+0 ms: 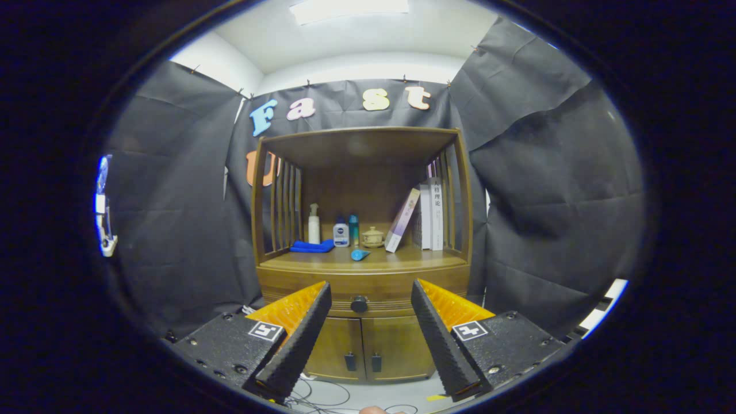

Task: Pull open the drawer, take out the items inside it, and place them on the countertop above the cabinet.

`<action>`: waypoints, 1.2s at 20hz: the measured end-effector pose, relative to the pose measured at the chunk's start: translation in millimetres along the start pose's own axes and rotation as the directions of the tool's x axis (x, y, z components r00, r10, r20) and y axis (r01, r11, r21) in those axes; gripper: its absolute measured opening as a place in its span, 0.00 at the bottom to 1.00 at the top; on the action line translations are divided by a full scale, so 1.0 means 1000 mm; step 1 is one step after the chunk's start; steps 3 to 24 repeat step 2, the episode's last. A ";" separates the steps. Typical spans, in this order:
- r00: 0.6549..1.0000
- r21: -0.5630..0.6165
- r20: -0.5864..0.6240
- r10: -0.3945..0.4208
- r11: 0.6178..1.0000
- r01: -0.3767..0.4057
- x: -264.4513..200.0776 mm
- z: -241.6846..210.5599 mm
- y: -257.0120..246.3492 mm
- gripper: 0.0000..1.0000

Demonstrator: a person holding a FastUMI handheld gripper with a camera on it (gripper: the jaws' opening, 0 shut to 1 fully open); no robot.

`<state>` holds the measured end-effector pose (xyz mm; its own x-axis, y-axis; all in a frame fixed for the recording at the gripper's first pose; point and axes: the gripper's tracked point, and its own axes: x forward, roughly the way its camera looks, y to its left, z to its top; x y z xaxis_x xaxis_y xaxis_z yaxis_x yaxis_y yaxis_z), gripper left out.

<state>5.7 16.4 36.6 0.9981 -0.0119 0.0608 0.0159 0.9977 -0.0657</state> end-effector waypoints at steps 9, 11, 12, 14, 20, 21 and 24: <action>1.000 -0.001 -0.012 -0.004 1.000 0.004 -0.014 -0.001 -0.001 0.93; 1.000 -0.001 -0.012 -0.004 1.000 0.004 -0.014 -0.001 -0.001 0.93; 1.000 -0.001 -0.012 -0.004 1.000 0.004 -0.014 -0.001 -0.001 0.93; 1.000 -0.001 -0.012 -0.004 1.000 0.004 -0.014 -0.001 -0.001 0.93; 1.000 -0.001 -0.012 -0.004 1.000 0.004 -0.014 -0.001 -0.001 0.93; 1.000 -0.001 -0.012 -0.004 1.000 0.004 -0.014 -0.001 -0.001 0.93; 1.000 -0.001 -0.012 -0.004 1.000 0.004 -0.014 -0.001 -0.001 0.93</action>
